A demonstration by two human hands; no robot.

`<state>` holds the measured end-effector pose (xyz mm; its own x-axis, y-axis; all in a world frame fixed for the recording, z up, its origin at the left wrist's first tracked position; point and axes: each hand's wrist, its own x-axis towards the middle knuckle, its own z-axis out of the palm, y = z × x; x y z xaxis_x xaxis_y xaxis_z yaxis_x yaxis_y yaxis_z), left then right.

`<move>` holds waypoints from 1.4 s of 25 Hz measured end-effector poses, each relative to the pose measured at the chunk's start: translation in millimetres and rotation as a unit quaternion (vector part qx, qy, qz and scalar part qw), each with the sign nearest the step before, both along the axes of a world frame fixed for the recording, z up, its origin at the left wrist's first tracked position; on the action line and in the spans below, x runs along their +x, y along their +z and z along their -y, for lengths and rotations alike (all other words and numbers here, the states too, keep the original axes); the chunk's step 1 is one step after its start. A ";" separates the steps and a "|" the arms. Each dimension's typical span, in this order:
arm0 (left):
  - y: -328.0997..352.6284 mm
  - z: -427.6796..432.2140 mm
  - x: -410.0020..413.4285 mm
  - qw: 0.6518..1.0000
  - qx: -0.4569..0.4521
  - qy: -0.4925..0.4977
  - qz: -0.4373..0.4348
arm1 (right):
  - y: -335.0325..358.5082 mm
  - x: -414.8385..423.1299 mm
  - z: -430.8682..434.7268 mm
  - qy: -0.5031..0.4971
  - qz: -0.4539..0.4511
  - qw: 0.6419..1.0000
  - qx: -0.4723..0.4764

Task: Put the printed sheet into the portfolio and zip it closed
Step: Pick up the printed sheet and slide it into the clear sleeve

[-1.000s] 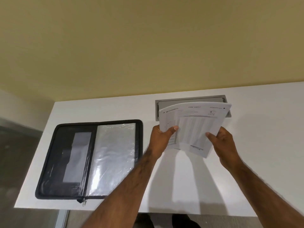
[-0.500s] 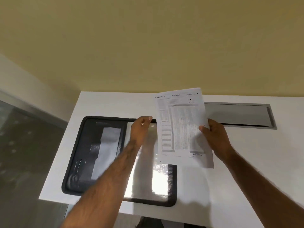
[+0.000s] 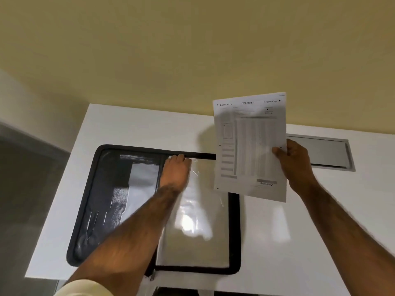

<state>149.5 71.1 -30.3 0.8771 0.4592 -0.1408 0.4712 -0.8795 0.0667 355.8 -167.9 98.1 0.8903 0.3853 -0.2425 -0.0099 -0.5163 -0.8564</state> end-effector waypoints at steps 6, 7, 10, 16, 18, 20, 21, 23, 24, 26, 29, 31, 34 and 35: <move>0.1 -7.5 0.7 0.997 -0.076 0.005 0.027 | 8.0 14.5 -42.7 0.023 0.059 0.998 -0.008; 0.4 -6.9 0.0 0.994 -0.098 0.001 0.038 | 8.9 16.4 -50.7 0.033 0.069 0.997 -0.008; 3.4 -0.9 -4.4 0.988 -0.141 0.009 0.056 | 11.8 21.1 -79.0 0.062 0.095 0.993 -0.007; 8.3 16.2 -2.1 0.967 -0.242 0.062 0.053 | 6.7 24.6 -133.1 0.135 0.098 0.986 0.002; 11.3 20.5 0.7 0.963 -0.250 0.082 0.061 | -1.3 21.3 -148.1 0.163 0.101 0.981 -0.004; 16.9 25.9 4.0 0.963 -0.247 0.083 0.075 | -9.9 17.7 -161.5 0.196 0.113 0.974 -0.025; 19.8 27.5 6.2 0.964 -0.240 0.080 0.081 | -13.9 15.7 -168.1 0.209 0.116 0.970 -0.037; 26.8 29.9 11.4 0.966 -0.229 0.078 0.088 | -20.1 11.6 -178.6 0.236 0.126 0.962 -0.056; 30.9 30.3 14.3 0.967 -0.226 0.079 0.085 | -23.9 9.6 -183.0 0.249 0.130 0.958 -0.062; 34.4 29.2 20.3 0.967 -0.230 0.079 0.073 | -32.2 6.5 -190.2 0.263 0.125 0.954 -0.067; 35.6 28.5 27.0 0.963 -0.242 0.090 0.073 | -42.8 3.8 -197.9 0.270 0.106 0.955 -0.059; 35.3 28.7 31.7 0.962 -0.246 0.096 0.074 | -48.4 2.8 -200.8 0.261 0.083 0.961 -0.046; 36.3 36.0 35.2 0.959 -0.258 0.086 0.079 | -58.0 1.7 -202.0 0.225 0.050 0.973 -0.026; 36.6 40.1 35.6 0.959 -0.256 0.081 0.088 | -61.5 1.0 -202.0 0.214 0.045 0.976 -0.022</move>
<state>185.1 31.0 6.3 0.8307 0.5023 -0.2401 0.5410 -0.6264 0.5612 356.8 34.1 36.5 0.6689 0.7170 -0.1962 0.2878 -0.4931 -0.8210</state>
